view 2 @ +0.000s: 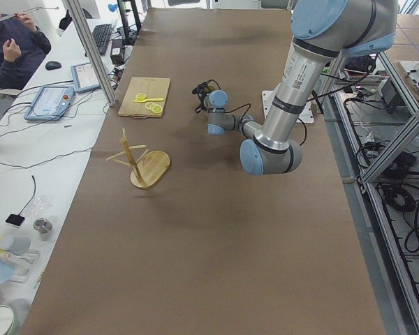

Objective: Hang cup on storage rack
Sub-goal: 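Close the left gripper on the teal mug's handle, then lift the mug by its handle with the left gripper, then carry the mug with the left gripper up to the mug-tree peg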

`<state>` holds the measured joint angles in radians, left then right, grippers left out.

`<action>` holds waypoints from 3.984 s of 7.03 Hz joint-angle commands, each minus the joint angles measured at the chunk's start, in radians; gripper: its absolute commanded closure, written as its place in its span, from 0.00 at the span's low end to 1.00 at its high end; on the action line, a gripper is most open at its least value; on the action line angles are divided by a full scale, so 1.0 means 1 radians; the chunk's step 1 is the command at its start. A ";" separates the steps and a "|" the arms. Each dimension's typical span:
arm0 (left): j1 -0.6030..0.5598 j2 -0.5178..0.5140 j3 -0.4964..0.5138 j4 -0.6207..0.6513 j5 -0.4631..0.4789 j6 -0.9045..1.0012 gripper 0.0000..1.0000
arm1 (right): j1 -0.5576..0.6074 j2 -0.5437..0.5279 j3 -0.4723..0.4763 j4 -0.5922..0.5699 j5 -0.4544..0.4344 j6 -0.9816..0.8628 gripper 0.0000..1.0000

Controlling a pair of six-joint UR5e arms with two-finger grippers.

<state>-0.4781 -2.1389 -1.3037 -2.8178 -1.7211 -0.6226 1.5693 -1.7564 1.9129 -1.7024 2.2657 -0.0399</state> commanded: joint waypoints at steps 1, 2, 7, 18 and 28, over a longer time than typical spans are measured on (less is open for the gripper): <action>0.004 0.002 0.000 -0.023 -0.001 -0.002 0.71 | 0.000 0.000 0.000 0.001 0.000 0.000 0.00; 0.006 0.004 0.000 -0.023 -0.002 -0.002 0.79 | -0.002 0.000 0.000 0.001 0.000 -0.002 0.00; -0.011 0.005 -0.009 -0.066 -0.001 -0.096 1.00 | 0.000 -0.002 0.000 0.001 -0.002 -0.002 0.00; -0.250 0.008 -0.012 -0.258 -0.095 -1.376 1.00 | 0.000 -0.002 -0.009 0.001 -0.005 -0.002 0.00; -0.367 0.077 0.006 -0.307 0.284 -2.244 1.00 | 0.000 0.003 -0.003 0.004 -0.011 -0.002 0.00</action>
<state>-0.8304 -2.0718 -1.2999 -3.1236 -1.4381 -2.8265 1.5693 -1.7546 1.9093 -1.6983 2.2562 -0.0414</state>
